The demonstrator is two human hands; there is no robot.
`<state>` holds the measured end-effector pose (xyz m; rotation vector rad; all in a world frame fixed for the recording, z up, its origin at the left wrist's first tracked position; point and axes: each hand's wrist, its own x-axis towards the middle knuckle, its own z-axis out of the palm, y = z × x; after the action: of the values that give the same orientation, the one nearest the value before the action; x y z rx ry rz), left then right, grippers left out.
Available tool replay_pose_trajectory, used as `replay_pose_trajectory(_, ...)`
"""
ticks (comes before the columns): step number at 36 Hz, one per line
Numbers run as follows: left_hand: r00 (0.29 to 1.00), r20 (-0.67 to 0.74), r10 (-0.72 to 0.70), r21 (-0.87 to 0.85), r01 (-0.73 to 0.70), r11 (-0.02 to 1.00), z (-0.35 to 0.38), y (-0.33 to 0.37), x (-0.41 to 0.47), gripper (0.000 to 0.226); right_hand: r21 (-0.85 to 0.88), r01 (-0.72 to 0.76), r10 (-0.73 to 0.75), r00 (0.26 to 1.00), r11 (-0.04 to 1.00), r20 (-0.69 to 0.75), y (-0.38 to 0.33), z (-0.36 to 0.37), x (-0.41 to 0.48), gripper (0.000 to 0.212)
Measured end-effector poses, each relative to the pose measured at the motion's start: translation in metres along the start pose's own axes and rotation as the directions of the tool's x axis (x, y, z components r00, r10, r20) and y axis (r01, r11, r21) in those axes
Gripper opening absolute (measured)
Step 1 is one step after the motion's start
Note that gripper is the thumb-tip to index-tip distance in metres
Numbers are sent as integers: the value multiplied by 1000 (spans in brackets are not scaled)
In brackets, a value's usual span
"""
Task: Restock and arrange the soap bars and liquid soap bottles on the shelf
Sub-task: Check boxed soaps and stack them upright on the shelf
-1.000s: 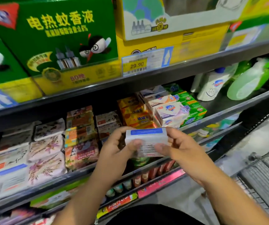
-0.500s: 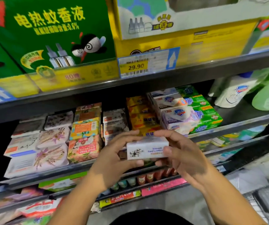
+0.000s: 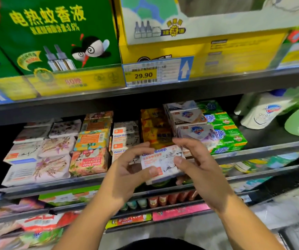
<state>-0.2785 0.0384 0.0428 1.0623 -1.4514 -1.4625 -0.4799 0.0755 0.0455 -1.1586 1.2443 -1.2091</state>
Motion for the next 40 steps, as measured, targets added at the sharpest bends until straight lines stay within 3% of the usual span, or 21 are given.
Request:
replay_pose_trajectory(3,987,163,-2,-8,3,1000,-4,-3,-2,60,141,-50,49,999,989,7,-1,-5,1,16)
replay_pose_trajectory(5,969,244,-33,-24,41,999,-5,-2,-3,73,238,-85,67,994,967,83,0,-13,3,34)
replay_pose_trajectory(8,975,212,-68,76,53,996,-1,6,-1,71,303,-140,70,970,943,231,1,-24,3,70)
replay_pose_trajectory(11,989,139,-51,153,29,988,-2,7,4,63,231,-154,85,955,961,284,-3,-27,1,78)
replay_pose_trajectory(19,992,115,-44,-19,46,999,-4,4,-2,75,3,-2,2,991,1000,134,-9,-22,6,44)
replay_pose_trajectory(22,993,112,-21,-4,22,1000,-4,9,-5,56,-133,90,-76,992,987,102,-9,-16,9,33)
replay_pose_trajectory(24,995,91,-49,-58,55,997,-5,9,-7,58,-97,102,-90,988,990,123,-9,-9,8,28)
replay_pose_trajectory(26,995,66,-80,-91,85,992,-10,6,-9,70,3,79,-78,987,997,143,-7,-1,7,31)
replay_pose_trajectory(29,996,40,-75,-33,77,996,-17,9,-12,76,8,83,-83,990,997,115,-4,9,7,44)
replay_pose_trajectory(32,999,-28,-25,31,26,999,-28,11,-13,63,-95,92,-82,990,991,111,-4,17,9,55)
replay_pose_trajectory(40,979,-131,156,185,-131,974,-65,28,-21,59,-272,132,-97,986,953,138,-1,55,13,65)
